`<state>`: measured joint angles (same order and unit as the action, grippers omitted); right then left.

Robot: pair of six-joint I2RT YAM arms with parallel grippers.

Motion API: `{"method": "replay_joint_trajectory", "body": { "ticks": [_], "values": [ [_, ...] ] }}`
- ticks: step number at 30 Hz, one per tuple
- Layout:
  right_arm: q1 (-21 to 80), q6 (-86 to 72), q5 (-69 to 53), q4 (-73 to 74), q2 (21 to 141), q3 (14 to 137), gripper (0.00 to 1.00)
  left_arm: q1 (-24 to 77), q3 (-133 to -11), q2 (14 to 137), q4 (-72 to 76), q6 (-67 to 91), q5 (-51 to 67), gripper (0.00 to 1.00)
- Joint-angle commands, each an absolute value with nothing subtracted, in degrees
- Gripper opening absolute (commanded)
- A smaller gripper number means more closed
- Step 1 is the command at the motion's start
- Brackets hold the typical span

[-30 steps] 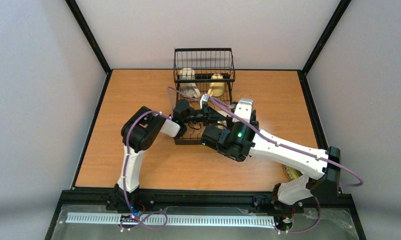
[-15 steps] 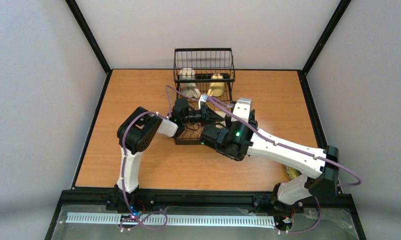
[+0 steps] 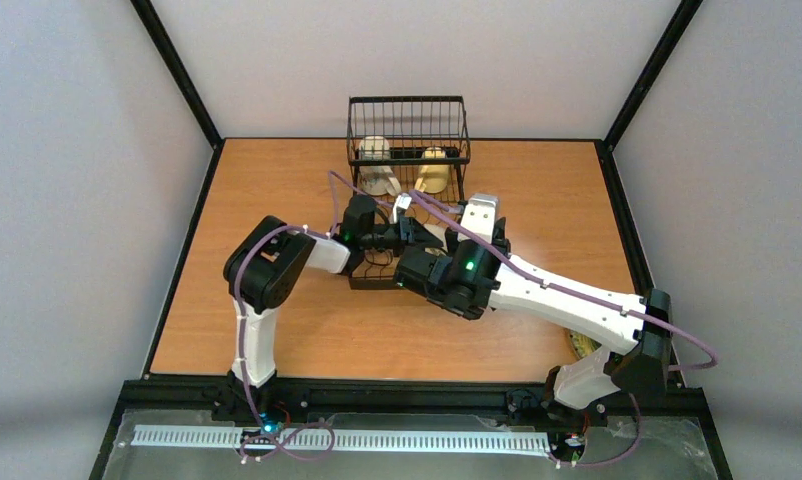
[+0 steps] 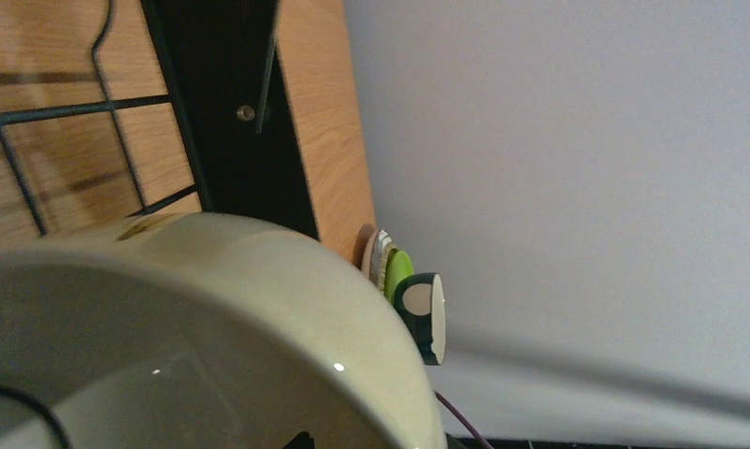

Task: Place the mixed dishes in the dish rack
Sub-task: Place the bowl on the dish rack.

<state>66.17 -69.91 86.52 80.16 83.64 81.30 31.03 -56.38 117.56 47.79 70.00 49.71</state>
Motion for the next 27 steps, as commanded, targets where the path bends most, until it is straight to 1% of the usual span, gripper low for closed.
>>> {"method": "replay_joint_trajectory", "body": {
  "ticks": [1, 4, 11, 19, 27],
  "values": [
    [65.92, -71.81, 87.41, 79.86, 84.58, 83.09, 0.71, 31.2, -55.35, 116.76, 36.74, 64.21, 47.33, 0.76],
    [65.86, -71.49, 87.17, 79.86, 84.87, 83.6, 0.71, 31.11, -55.5, 115.84, 34.53, 62.97, 46.7, 0.84],
    [65.91, -70.46, 86.36, 79.88, 85.52, 84.93, 0.72, 31.03, -55.82, 112.76, 30.51, 60.74, 44.43, 0.95],
    [65.88, -69.63, 85.8, 79.83, 85.35, 85.86, 0.72, 31.0, -55.81, 109.47, 29.27, 60.37, 41.5, 0.96],
    [65.9, -69.22, 85.34, 79.86, 84.87, 85.71, 0.72, 30.94, -56.4, 108.26, 31.22, 61.95, 40.92, 0.97]
  ]
}}
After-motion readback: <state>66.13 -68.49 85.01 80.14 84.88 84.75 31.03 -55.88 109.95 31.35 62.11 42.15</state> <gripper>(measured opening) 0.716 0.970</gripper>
